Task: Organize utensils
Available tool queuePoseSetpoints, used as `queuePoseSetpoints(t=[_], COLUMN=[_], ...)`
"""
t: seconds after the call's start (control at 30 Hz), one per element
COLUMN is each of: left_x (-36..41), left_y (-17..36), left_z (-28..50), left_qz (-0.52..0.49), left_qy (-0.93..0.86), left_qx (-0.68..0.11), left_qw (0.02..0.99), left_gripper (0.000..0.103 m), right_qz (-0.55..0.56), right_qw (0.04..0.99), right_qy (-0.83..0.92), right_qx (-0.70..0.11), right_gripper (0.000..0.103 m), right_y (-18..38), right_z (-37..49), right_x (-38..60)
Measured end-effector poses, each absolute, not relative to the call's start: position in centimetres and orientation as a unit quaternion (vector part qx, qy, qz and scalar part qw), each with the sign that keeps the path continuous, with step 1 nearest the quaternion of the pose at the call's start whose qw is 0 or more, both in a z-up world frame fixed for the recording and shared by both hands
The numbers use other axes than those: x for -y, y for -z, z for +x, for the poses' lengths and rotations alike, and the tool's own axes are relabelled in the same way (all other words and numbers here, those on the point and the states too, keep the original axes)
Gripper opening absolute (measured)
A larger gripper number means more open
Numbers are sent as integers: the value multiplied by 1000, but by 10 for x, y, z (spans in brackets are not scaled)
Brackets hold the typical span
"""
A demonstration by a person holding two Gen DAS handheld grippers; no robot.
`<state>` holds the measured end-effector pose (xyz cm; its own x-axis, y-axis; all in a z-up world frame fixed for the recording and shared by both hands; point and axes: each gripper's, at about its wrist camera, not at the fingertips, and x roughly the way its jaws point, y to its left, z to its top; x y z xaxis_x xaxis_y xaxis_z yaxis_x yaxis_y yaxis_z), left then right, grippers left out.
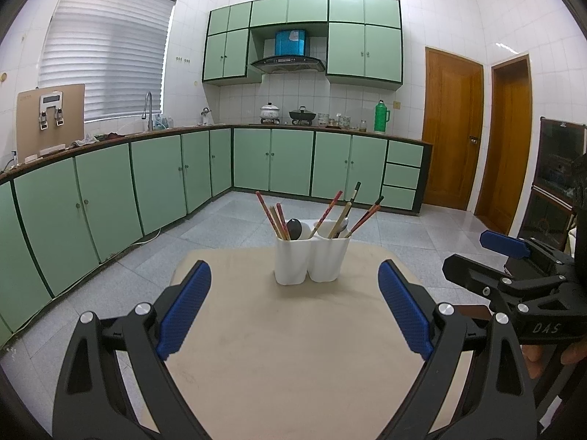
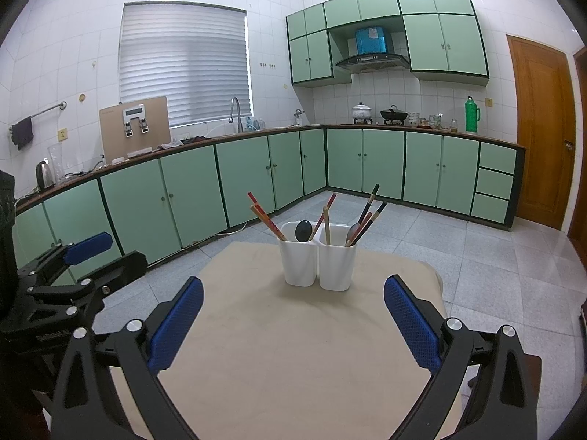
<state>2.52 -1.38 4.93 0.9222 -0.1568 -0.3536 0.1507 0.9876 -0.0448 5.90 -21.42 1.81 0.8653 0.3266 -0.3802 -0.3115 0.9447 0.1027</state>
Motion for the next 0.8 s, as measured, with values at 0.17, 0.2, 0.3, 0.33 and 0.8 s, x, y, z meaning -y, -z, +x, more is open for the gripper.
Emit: queuePoseSetpoints(t=[0.17, 0.2, 0.3, 0.33, 0.8], left_x=[14, 15, 15, 16, 15], left_y=[-48, -48, -47, -47, -45], left_z=[26, 26, 26, 26, 29], left_qz=[-12, -11, -10, -10, -10], left_qy=[77, 75, 72, 71, 75], left_qx=[-180, -180, -179, -179, -187], left_qw=[980, 981, 981, 981, 979], left_gripper=[90, 90, 90, 90, 90], right_qz=[20, 20, 21, 21, 21], right_qw=[965, 965, 965, 965, 964], right_qy=[-164, -164, -163, -163, -163], right_qx=[-203, -203, -205, -206, -208], right_gripper=[97, 97, 97, 97, 97], right_y=[-15, -14, -11, -11, -7], right_z=[61, 62, 63, 64, 64], right_x=[215, 215, 215, 215, 217])
